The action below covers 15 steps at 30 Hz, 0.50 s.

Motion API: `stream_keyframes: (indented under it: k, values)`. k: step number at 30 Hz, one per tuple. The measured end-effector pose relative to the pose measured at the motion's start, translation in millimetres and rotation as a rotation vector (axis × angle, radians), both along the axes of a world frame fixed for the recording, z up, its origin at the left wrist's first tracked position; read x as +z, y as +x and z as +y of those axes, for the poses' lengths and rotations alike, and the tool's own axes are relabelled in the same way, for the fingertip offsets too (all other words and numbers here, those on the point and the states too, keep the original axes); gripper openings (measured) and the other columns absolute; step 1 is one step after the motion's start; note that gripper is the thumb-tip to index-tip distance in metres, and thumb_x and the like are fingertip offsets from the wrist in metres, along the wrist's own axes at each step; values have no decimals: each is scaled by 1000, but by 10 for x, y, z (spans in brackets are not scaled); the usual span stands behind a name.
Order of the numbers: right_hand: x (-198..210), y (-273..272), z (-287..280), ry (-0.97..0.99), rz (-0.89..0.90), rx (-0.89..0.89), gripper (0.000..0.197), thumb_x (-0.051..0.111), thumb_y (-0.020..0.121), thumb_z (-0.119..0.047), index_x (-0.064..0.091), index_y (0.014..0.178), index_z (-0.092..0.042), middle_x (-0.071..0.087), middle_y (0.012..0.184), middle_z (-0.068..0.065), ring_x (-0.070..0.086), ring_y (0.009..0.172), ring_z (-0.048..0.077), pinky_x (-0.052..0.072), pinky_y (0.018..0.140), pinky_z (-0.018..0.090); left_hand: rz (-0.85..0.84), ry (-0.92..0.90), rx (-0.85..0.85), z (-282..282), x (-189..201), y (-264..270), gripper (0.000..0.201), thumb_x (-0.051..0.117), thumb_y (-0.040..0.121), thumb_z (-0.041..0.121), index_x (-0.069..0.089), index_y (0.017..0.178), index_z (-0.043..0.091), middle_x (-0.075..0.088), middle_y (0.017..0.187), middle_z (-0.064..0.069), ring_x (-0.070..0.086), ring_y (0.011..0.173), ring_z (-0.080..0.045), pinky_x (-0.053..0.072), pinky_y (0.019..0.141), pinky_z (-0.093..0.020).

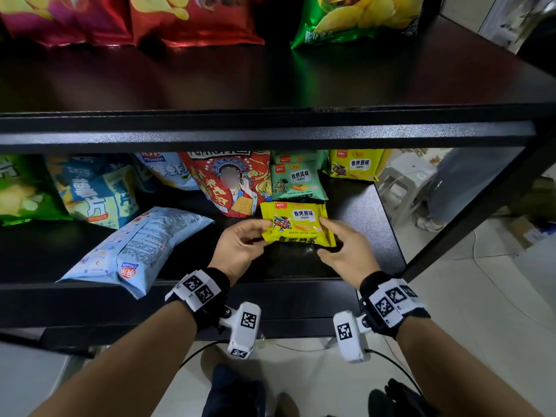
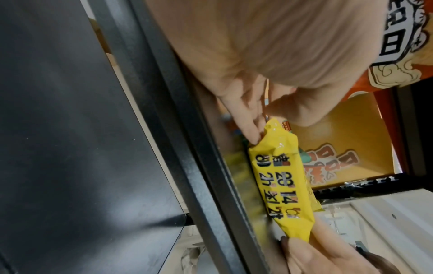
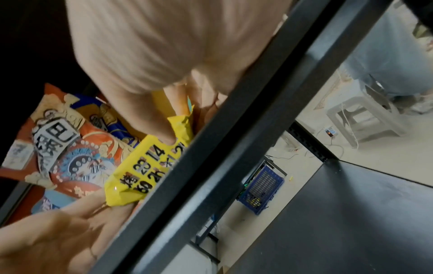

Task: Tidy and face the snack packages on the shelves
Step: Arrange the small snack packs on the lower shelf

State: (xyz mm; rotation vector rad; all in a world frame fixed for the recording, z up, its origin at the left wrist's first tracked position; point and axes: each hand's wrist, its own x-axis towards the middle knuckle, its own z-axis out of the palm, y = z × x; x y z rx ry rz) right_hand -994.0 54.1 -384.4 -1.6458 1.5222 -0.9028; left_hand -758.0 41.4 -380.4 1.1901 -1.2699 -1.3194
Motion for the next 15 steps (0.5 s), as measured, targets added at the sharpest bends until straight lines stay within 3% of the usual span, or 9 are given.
stream_keyframes:
  k: [1, 3, 7, 9, 11, 13, 15]
  values:
    - [-12, 13, -6, -19, 34, -13, 65, 75, 80, -4, 54, 141, -16, 53, 130, -10, 50, 118, 3, 28, 95, -6, -10, 10, -19, 3, 5, 5, 50, 50, 80, -33, 66, 112, 3, 71, 107, -11, 71, 96, -10, 56, 84, -19]
    - [-47, 38, -15, -37, 53, -56, 63, 77, 81, -5, 55, 139, -13, 54, 127, -8, 51, 116, 5, 27, 89, -8, -84, 3, -19, 23, 14, -4, 50, 55, 80, -28, 65, 115, 7, 71, 112, -9, 71, 96, -7, 54, 83, -15]
    - [-90, 84, -21, -112, 59, -153, 40, 72, 87, -4, 65, 127, -4, 62, 113, 0, 56, 103, 11, 28, 84, -9, -249, -67, 99, 44, 34, -82, 45, 78, 76, -12, 69, 94, 27, 61, 120, 1, 63, 93, -12, 52, 76, -10]
    - [-57, 81, -10, -152, 32, -171, 24, 68, 90, -4, 73, 114, -1, 67, 99, 5, 60, 88, 12, 33, 79, -5, -288, -119, 144, 50, 60, -92, 40, 82, 74, -5, 69, 86, 30, 60, 115, 7, 63, 91, -10, 50, 77, -7]
    - [3, 52, 12, -156, 8, -165, 10, 68, 90, -6, 76, 94, -2, 64, 75, -3, 56, 66, 1, 37, 67, 4, -314, -173, 151, 63, 97, -69, 31, 84, 72, -1, 71, 80, 26, 59, 111, 10, 62, 90, 1, 49, 80, -8]
    - [74, 4, 20, -164, 5, -146, 21, 69, 90, -10, 70, 70, -16, 54, 53, -14, 51, 54, -1, 35, 57, 13, -299, -194, 136, 59, 144, -44, 23, 85, 70, 0, 72, 75, 18, 61, 107, 9, 58, 86, 10, 50, 83, -12]
    - [180, -25, 16, -153, -30, -137, 40, 69, 91, -15, 57, 55, -29, 53, 48, -15, 46, 49, 1, 33, 53, 16, -246, -180, 104, 40, 210, -33, 24, 83, 73, 0, 68, 68, 18, 65, 98, 7, 60, 86, 6, 48, 85, -14]
